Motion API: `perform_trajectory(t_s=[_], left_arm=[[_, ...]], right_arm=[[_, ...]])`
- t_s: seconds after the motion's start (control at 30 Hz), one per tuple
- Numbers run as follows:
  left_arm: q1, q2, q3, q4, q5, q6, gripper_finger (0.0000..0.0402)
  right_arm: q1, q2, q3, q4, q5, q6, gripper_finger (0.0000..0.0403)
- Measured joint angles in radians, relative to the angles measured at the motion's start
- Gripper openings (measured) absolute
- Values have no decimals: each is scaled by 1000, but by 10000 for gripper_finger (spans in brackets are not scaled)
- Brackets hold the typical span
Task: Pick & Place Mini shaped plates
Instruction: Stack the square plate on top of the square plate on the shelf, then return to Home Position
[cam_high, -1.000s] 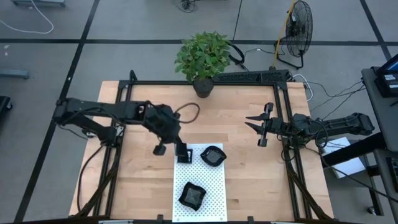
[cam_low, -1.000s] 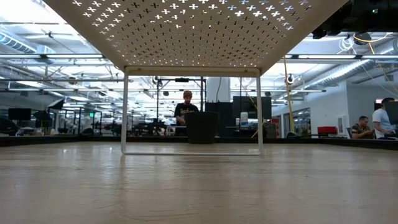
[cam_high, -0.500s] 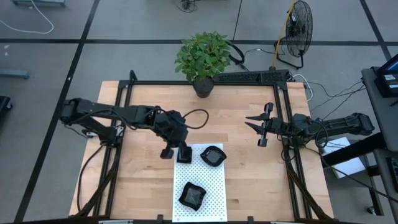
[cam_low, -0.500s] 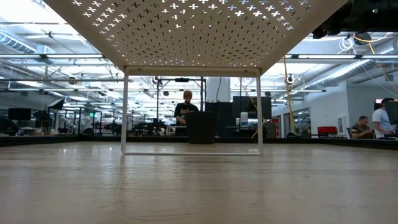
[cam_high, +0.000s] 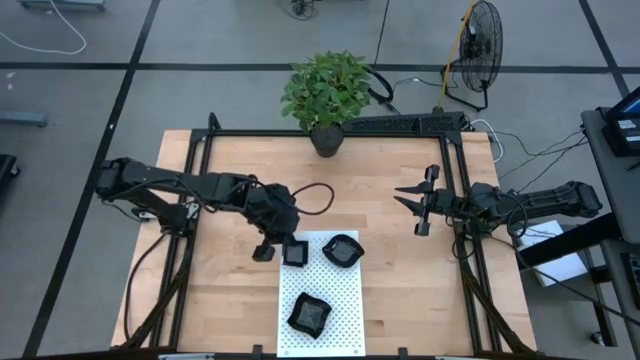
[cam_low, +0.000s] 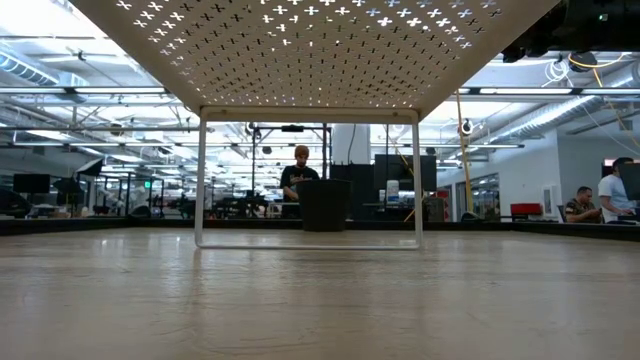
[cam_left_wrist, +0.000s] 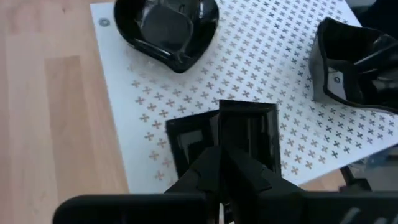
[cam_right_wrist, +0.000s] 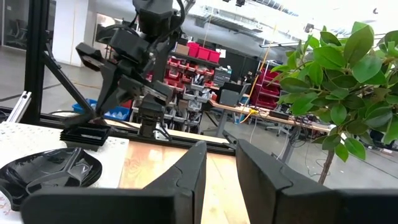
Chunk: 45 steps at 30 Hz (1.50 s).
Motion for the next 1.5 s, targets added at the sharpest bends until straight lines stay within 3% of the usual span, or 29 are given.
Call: perform_trajectory(t_s=[0.37, 0.53, 0.63, 0.7, 0.8, 1.0, 1.2, 1.33, 1.5], left_arm=[[-1, 0, 9, -6, -116, -26, 97], [18, -18, 170, -207, -130, -148, 124], [15, -76, 214, -300, -209, -146, 128], [-5, -147, 189, -233, -262, -69, 129], [-27, -308, 56, -142, -293, -20, 129], [-38, -722, -431, 273, -337, -58, 129], [-45, -1037, -804, 511, -340, -94, 129], [-55, -1188, -964, 591, -344, -106, 129], [-70, -1337, -1071, 604, -348, -103, 129]], right_arm=[[0, 0, 0, 0, 0, 4, 75], [0, -8, 0, 1, 14, 47, 75], [0, -41, 0, 6, 32, 83, 75], [0, -74, 0, -14, 27, 103, 75], [1, -136, 0, -88, 27, 133, 75], [1, -267, 0, -216, 27, 158, 75], [1, -330, 0, -296, 28, 158, 75], [1, -368, 0, -389, 18, 185, 75], [1, -428, -8, -418, -3, 184, 75]])
